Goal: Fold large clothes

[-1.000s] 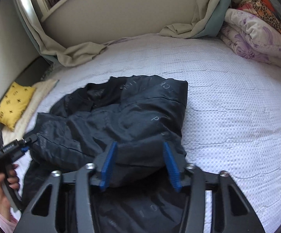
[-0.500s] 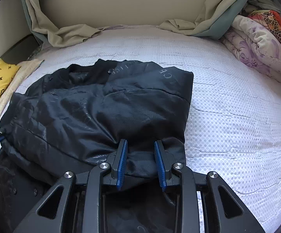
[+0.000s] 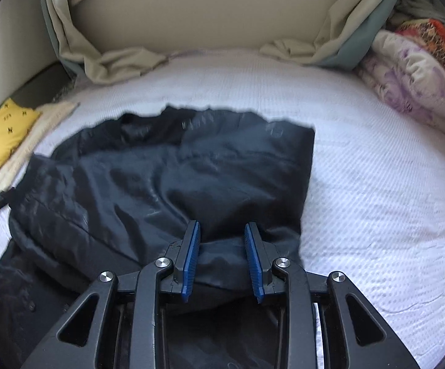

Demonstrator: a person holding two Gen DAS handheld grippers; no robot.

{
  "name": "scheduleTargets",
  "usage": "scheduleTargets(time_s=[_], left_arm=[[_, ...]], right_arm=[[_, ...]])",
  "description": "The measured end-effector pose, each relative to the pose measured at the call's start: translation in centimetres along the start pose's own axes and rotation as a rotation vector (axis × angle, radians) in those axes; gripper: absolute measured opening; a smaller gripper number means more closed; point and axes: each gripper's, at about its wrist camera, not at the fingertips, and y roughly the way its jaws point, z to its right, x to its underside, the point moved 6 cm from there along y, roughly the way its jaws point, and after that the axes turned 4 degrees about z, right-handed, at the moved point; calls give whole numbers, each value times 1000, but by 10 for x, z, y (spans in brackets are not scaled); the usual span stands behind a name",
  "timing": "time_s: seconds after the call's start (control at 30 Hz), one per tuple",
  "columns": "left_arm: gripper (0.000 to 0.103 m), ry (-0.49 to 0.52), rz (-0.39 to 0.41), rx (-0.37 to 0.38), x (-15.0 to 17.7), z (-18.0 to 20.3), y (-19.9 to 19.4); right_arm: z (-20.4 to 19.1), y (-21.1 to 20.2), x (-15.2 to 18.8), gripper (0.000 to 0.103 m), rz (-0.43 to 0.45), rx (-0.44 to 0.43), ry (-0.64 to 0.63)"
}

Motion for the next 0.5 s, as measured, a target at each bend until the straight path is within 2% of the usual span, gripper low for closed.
scheduleTargets(time_s=[0.07,0.17,0.5], left_arm=[[102,9,-40,-31,13,-7,13],[103,17,-35,-51,18,-9,19],[103,30,-29,-72,27,-12,32]], right_arm=[[0,7,6,29,-24,9,-4],[2,17,15,32,-55,11,6],[-1,34,35,32,-39,64,-55]])
